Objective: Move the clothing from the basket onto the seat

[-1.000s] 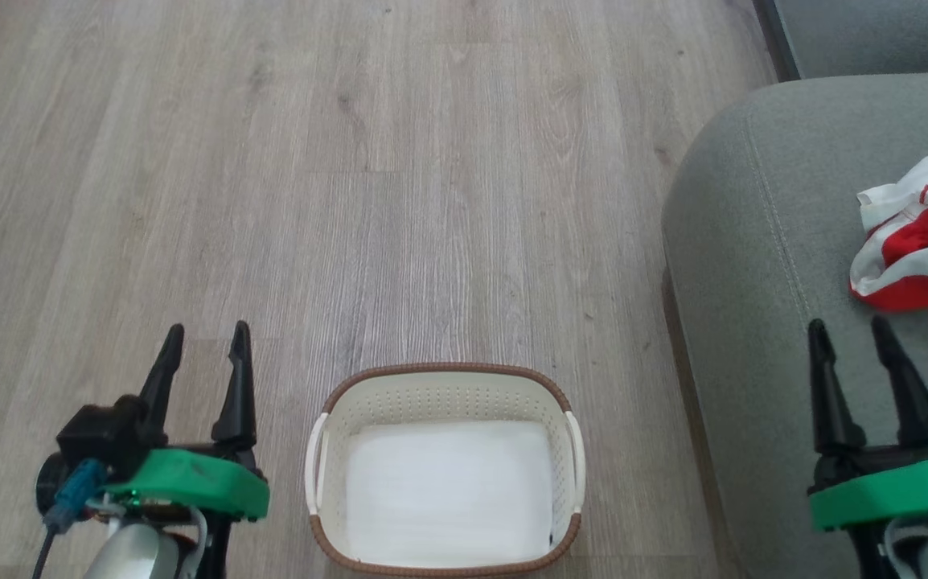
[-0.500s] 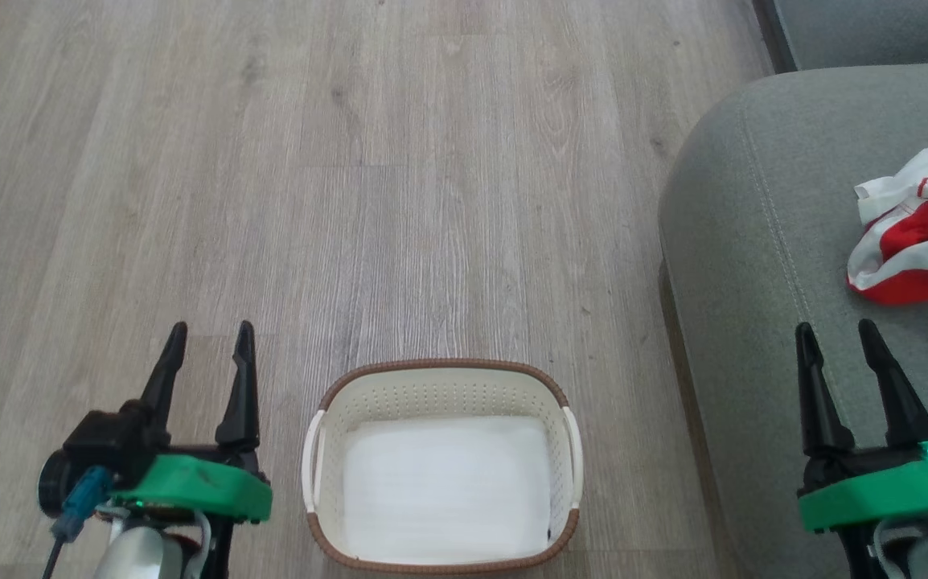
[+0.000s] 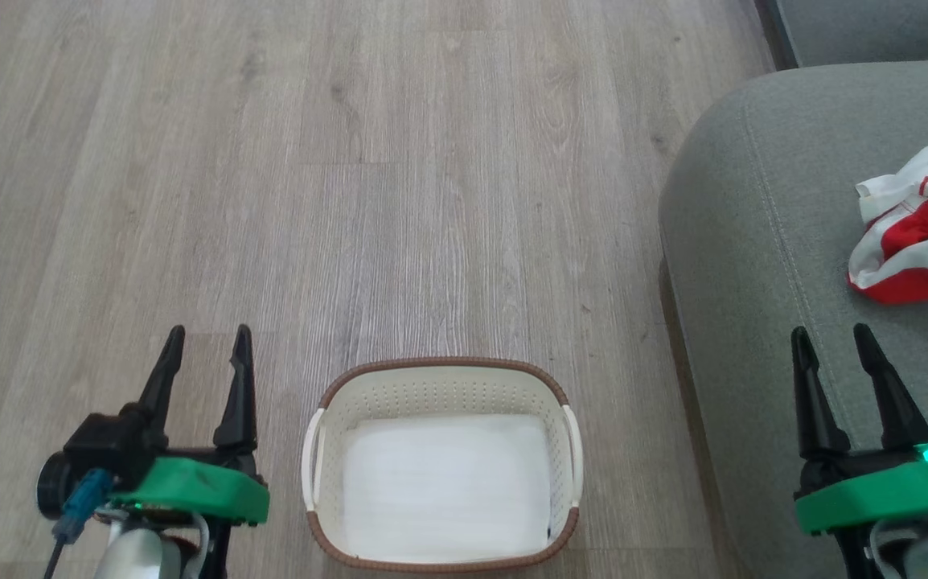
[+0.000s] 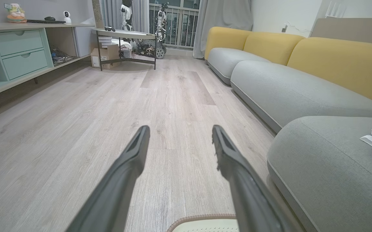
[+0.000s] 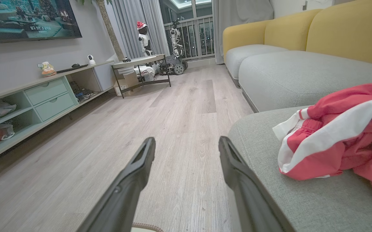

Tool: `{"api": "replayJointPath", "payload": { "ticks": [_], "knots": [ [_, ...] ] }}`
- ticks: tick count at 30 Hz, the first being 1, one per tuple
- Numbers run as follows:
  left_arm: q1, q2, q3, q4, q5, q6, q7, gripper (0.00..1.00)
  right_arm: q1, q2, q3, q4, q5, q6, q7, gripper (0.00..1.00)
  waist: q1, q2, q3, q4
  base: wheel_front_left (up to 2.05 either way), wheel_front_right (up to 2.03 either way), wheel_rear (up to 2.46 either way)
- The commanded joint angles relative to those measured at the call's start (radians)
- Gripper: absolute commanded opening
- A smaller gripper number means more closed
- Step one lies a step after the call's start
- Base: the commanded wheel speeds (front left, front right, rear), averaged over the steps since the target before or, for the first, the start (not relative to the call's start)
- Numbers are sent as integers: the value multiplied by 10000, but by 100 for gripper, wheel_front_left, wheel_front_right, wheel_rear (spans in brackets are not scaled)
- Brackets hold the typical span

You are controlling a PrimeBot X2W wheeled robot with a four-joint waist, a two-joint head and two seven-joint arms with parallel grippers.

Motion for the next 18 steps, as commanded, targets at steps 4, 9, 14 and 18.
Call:
{"api": "replayJointPath", "payload": {
  "ticks": [4,9,14,18],
  "knots": [
    [-346,-42,503,-271,158,-100,-124,100,-413,-99,195,-265,-70,-2,-102,100,0,0,-17,-2,0,0,0],
    [-369,-141,620,-237,266,-204,-124,100,-410,-116,186,-256,-41,-2,-102,100,0,0,16,-1,0,0,0],
    [-426,-219,736,-150,338,-313,-124,100,-443,-131,195,-255,23,-2,-102,100,0,0,41,-6,0,0,0],
    [95,-305,268,571,247,-282,33,0,81,36,135,490,27,2,10,0,0,0,41,-5,0,0,0]
  ]
}}
